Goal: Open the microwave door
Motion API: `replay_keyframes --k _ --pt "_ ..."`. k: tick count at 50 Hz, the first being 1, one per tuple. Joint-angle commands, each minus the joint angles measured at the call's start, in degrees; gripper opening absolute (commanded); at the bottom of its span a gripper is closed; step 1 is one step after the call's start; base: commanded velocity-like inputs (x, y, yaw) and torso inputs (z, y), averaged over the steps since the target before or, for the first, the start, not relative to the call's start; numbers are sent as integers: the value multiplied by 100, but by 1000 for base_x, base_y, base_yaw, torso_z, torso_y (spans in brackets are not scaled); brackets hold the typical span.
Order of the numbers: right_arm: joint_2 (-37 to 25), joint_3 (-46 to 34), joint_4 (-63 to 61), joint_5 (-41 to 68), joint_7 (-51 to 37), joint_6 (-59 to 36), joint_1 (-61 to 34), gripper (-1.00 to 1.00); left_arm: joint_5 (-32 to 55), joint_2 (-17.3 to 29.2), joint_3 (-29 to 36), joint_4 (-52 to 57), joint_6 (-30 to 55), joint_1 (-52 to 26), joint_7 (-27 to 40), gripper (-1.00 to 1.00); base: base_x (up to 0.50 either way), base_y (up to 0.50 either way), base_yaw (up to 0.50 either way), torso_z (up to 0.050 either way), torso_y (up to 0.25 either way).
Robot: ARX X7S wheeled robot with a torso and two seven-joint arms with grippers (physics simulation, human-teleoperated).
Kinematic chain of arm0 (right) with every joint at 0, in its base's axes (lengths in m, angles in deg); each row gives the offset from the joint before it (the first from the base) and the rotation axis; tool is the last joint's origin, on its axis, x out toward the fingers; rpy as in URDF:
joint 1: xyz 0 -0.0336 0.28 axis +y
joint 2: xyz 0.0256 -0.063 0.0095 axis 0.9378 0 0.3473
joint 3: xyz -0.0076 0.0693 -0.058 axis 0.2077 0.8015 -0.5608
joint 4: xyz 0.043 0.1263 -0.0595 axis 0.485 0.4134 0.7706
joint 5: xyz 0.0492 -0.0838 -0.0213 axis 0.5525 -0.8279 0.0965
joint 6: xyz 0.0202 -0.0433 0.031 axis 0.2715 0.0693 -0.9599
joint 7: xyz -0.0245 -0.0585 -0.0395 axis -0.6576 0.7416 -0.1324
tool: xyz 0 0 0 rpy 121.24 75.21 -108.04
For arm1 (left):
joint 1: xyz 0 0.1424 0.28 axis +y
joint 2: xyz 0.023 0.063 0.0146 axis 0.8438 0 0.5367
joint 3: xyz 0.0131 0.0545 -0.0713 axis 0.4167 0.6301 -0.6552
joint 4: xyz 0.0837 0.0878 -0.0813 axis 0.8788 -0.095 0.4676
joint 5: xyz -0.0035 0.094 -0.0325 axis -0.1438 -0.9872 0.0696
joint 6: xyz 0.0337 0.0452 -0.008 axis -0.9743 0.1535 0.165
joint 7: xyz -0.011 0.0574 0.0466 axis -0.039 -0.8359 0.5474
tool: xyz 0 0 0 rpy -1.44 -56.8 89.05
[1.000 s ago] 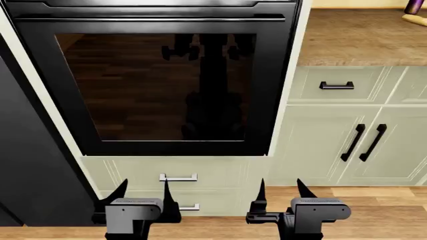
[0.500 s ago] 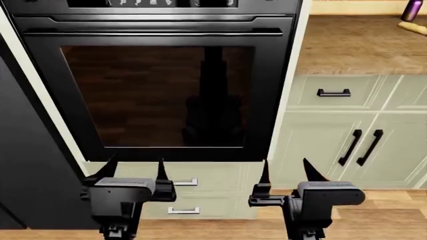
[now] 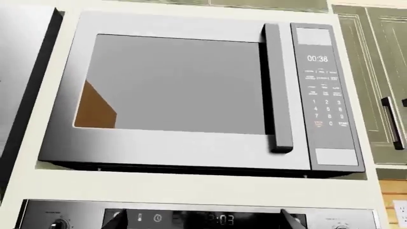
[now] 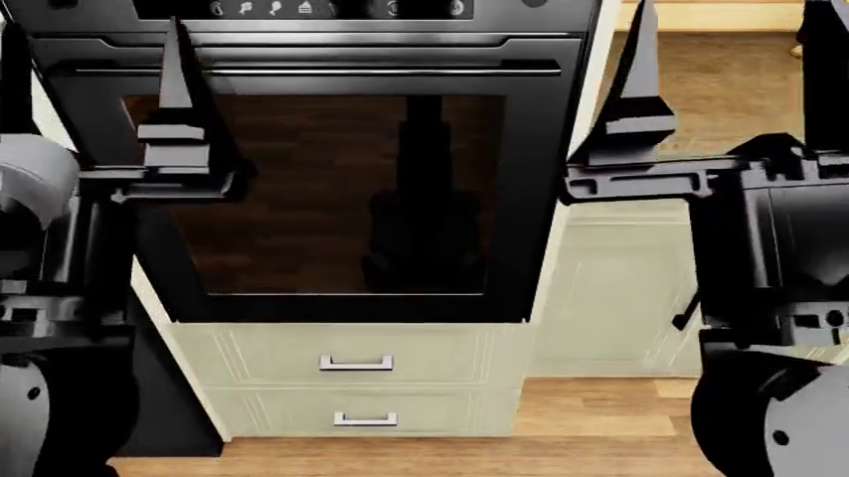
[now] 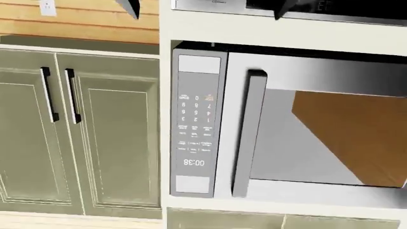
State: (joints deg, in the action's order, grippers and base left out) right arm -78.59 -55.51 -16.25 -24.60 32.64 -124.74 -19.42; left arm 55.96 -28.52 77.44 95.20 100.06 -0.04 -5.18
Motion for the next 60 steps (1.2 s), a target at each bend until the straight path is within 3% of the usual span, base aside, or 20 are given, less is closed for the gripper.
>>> replay_keyframes --k 1,7,13,32,60 --pt "-2554 -1629 -664 3339 -3379 620 -2800 100 1947 865 -660 1143 1029 -1155 1161 100 0 0 0 50 0" --pt "-3206 -2843 -662 3516 -3953 1512 -3679 100 2207 1295 -564 1109 588 -952 1562 100 0 0 0 50 0" --pt "-3387 -3377 -645 3395 -4114 1909 -3833 100 2247 1446 -508 1087 417 -895 1703 100 0 0 0 15 0" --pt "-3527 -3584 -597 3155 -4063 2324 -3642 100 2861 1875 -275 1083 392 -1270 2389 100 256 -18 0 0 0" --pt "-3650 -3810 -593 3128 -4107 2526 -3748 100 3024 2121 -79 986 95 -1287 2623 100 304 -22 0 0 0"
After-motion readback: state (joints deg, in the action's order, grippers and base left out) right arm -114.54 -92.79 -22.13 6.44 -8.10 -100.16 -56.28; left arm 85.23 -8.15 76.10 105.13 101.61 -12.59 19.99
